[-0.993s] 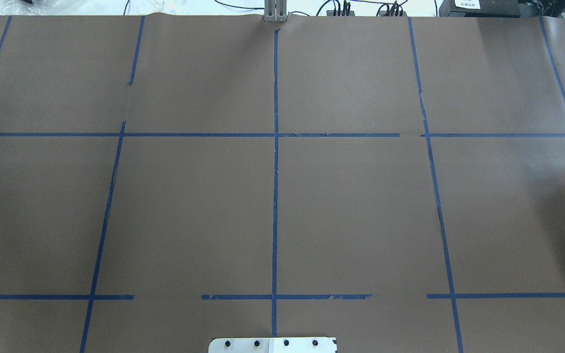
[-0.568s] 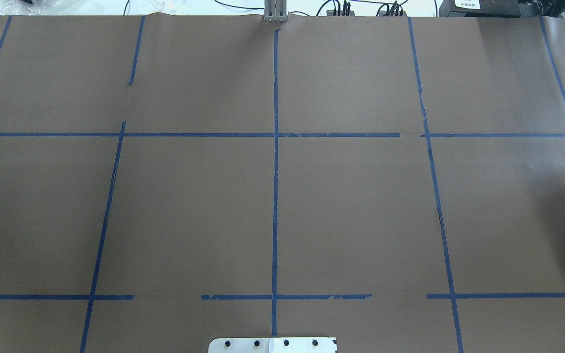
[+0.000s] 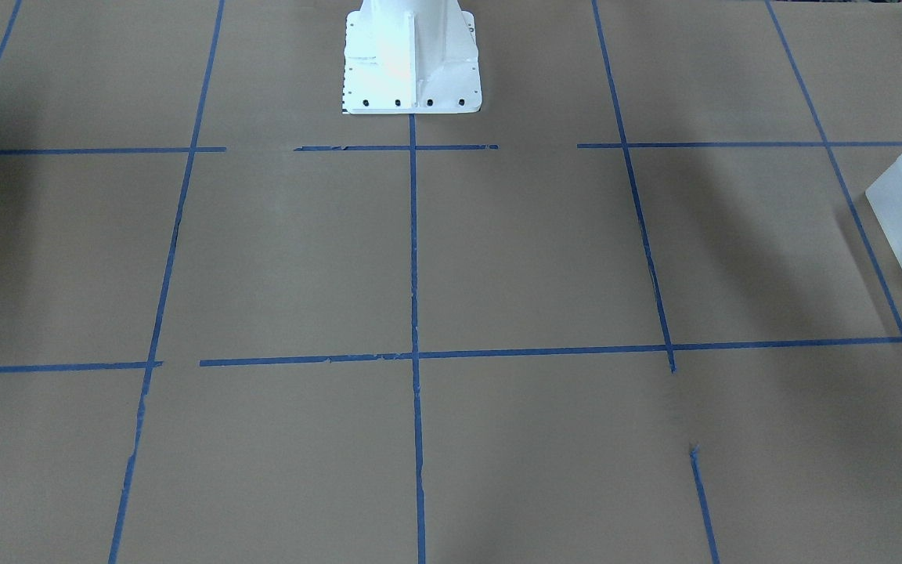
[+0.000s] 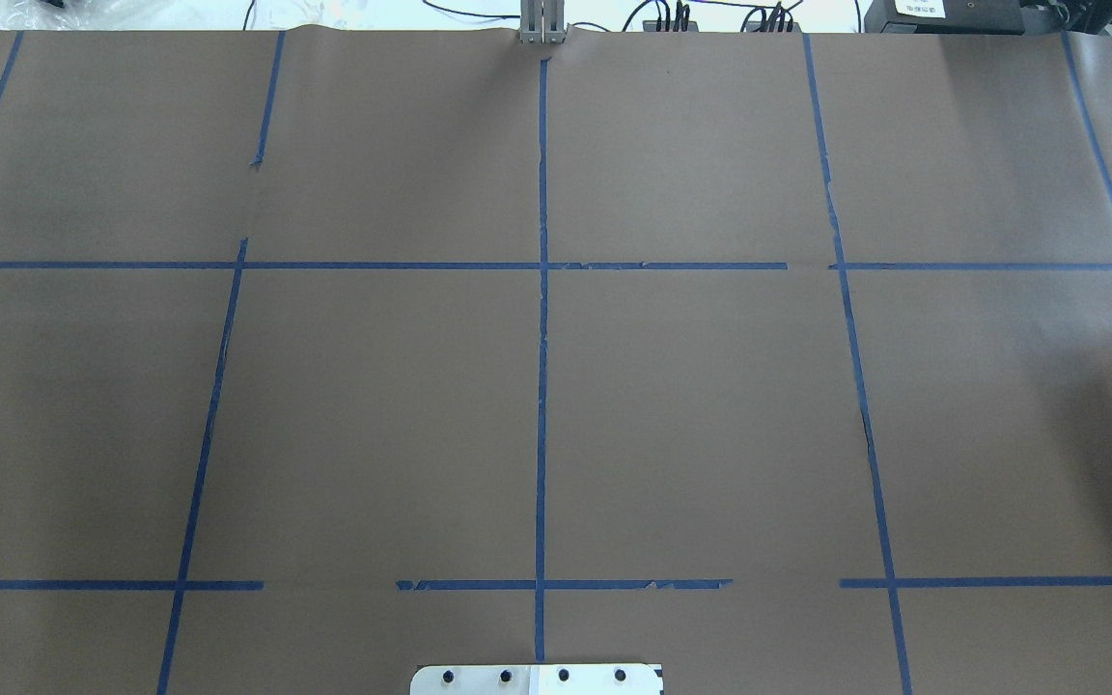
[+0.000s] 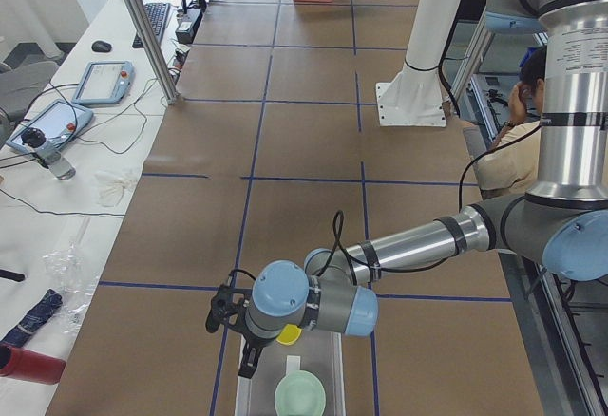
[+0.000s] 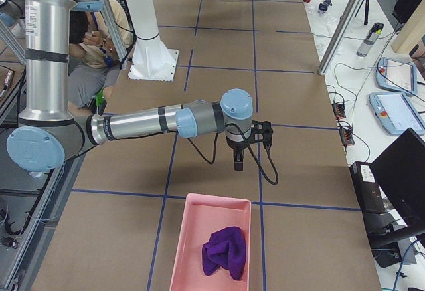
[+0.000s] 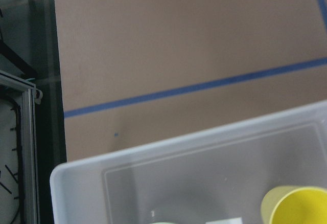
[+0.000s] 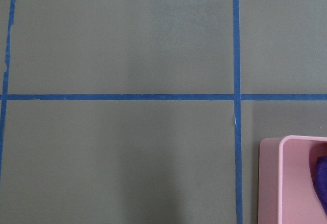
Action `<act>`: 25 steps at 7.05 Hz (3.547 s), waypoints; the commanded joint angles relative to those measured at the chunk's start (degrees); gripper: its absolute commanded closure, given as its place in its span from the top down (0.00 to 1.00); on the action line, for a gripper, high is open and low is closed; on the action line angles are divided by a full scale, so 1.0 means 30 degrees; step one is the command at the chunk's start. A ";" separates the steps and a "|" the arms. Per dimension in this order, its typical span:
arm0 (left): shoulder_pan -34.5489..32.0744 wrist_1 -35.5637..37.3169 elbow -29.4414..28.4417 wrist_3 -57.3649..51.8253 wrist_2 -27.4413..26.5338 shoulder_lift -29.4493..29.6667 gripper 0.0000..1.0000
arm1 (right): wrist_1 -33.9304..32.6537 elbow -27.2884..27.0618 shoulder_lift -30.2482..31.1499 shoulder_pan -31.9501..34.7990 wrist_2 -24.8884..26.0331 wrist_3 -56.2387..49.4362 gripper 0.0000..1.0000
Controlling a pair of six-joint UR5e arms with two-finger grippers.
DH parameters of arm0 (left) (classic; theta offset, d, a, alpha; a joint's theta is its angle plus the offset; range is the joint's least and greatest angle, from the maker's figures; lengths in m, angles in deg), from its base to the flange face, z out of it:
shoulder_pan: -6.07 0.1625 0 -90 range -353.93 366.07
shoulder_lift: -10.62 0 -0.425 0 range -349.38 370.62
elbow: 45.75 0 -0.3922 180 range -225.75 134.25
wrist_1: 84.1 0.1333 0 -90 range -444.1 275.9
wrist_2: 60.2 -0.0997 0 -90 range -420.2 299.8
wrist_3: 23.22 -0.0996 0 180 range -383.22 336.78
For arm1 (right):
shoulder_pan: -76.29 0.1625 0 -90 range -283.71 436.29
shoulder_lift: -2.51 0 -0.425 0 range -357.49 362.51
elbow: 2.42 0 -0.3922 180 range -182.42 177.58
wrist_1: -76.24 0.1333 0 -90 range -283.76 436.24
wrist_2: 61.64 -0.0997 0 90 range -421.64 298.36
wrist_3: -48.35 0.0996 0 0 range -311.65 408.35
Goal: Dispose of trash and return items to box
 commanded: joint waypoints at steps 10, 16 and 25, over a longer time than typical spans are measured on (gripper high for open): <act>0.3207 0.4840 0.5874 -0.0962 0.0542 -0.0859 1.00 | -0.3955 0.3371 -0.2852 0.1531 0.0183 -0.6099 1.00; 0.2866 0.3256 0.6357 -0.0064 0.0749 -0.1297 1.00 | -0.3662 0.3193 -0.3109 0.1240 0.0648 -0.5460 1.00; 0.3452 0.7270 0.6706 -0.0152 0.0923 -0.0622 1.00 | -0.3720 0.2314 -0.2705 0.1092 0.1914 -0.5249 1.00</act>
